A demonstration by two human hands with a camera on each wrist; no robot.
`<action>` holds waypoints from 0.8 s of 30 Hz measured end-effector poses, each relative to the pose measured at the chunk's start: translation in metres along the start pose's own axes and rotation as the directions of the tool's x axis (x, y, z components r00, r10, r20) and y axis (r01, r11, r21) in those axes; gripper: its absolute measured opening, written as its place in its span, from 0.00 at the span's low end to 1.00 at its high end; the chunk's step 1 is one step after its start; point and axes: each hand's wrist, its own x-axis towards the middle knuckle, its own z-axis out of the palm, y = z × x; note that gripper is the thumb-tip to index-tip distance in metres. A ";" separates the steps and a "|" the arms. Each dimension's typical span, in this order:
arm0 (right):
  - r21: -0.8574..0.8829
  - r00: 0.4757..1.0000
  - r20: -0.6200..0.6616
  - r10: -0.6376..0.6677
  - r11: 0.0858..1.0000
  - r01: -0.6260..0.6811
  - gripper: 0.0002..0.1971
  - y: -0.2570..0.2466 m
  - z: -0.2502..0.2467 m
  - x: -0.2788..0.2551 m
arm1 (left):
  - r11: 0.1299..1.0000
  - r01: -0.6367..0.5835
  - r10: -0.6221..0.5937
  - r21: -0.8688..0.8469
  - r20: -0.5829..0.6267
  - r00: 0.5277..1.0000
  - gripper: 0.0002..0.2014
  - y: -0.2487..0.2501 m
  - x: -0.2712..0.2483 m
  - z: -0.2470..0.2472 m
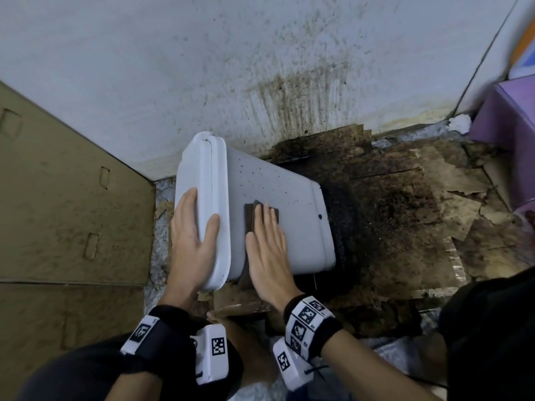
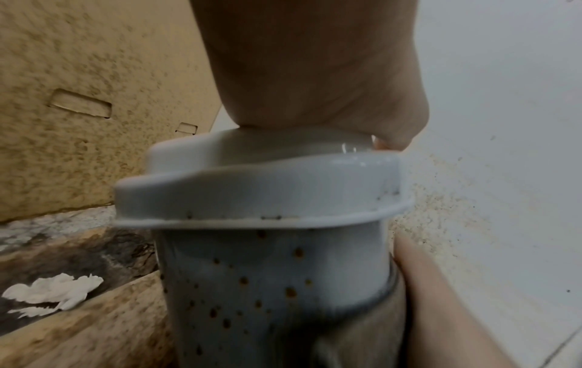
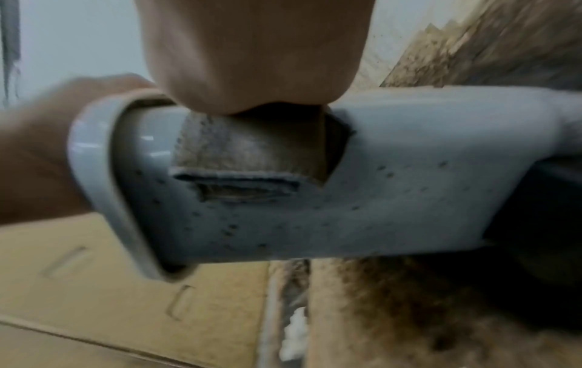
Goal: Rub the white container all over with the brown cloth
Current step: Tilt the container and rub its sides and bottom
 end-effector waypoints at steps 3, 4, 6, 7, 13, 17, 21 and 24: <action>-0.061 0.997 0.028 -0.074 0.995 0.076 0.29 0.027 -0.013 0.000 | 1.000 0.001 -0.001 -0.010 -0.001 1.000 0.35 0.000 0.000 0.000; -0.069 0.997 0.026 -0.074 0.995 0.076 0.29 0.039 -0.017 0.000 | 1.000 0.000 0.000 -0.011 -0.001 1.000 0.35 0.000 -0.001 -0.001; -0.078 0.999 0.000 -0.032 0.996 0.032 0.29 0.069 -0.023 0.000 | 1.000 0.005 -0.005 -0.017 -0.005 1.000 0.35 0.000 -0.001 -0.001; -0.088 1.000 -0.015 0.006 0.996 -0.007 0.29 0.086 -0.024 -0.001 | 1.000 0.006 -0.007 -0.021 -0.007 1.000 0.35 0.000 -0.001 -0.001; 0.043 0.934 -0.070 0.351 0.936 -0.349 0.28 0.128 -0.029 0.010 | 0.999 0.009 -0.009 -0.048 -0.007 1.000 0.34 0.003 0.001 -0.001; 0.078 0.898 -0.065 0.435 0.900 -0.430 0.30 0.113 -0.025 0.016 | 0.999 0.004 -0.005 -0.054 -0.017 1.000 0.33 0.002 0.002 -0.002; 0.094 0.912 -0.095 0.398 0.916 -0.390 0.30 0.084 -0.014 0.010 | 0.999 0.004 -0.005 -0.054 -0.017 1.000 0.34 0.001 0.003 -0.002; 0.124 0.943 -0.098 0.317 0.944 -0.305 0.30 0.052 -0.005 0.005 | 0.999 -0.016 0.015 -0.044 -0.027 1.000 0.34 0.002 0.004 0.000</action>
